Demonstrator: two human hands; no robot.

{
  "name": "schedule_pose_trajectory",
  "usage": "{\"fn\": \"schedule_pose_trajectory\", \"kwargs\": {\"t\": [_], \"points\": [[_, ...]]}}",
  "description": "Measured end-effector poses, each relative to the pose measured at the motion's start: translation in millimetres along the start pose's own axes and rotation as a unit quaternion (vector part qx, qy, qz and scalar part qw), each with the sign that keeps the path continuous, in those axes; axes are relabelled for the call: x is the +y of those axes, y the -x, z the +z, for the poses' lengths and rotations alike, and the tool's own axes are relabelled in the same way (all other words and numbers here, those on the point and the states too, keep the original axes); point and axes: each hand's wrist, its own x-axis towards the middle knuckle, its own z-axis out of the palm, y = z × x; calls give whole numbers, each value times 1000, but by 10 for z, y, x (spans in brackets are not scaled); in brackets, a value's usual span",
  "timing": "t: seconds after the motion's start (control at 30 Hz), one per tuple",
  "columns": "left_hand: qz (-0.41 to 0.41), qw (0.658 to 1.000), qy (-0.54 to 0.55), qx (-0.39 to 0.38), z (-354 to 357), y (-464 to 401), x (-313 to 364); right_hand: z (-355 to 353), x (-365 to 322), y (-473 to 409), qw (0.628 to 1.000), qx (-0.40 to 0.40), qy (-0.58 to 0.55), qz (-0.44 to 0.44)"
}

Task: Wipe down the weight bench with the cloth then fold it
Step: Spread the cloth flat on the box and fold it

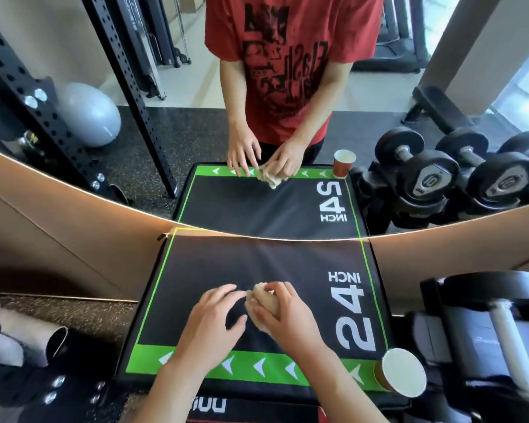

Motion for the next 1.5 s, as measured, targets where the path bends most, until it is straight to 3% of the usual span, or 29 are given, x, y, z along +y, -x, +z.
{"fn": "schedule_pose_trajectory", "kwargs": {"t": [0.27,0.43,0.7,1.1,1.23,1.37,1.5], "points": [[13,999,0,-33,145,-89,-238,142,267,24,997,21,41,57],[31,998,-1,-53,249,-208,-218,159,431,-22,989,82,50,110],[76,992,-21,-98,453,-388,0,325,465,-125,980,36,35,191],[60,997,-30,-44,468,-217,-327,497,239,-15,983,78,12,164],[45,999,17,2,294,-171,-323,453,120,-48,988,85,-25,126],[55,998,41,6,145,-90,-357,479,-70,-38,995,36,-65,62],[40,999,15,8,131,14,-589,576,-129,-6,996,-21,-60,61]]}}
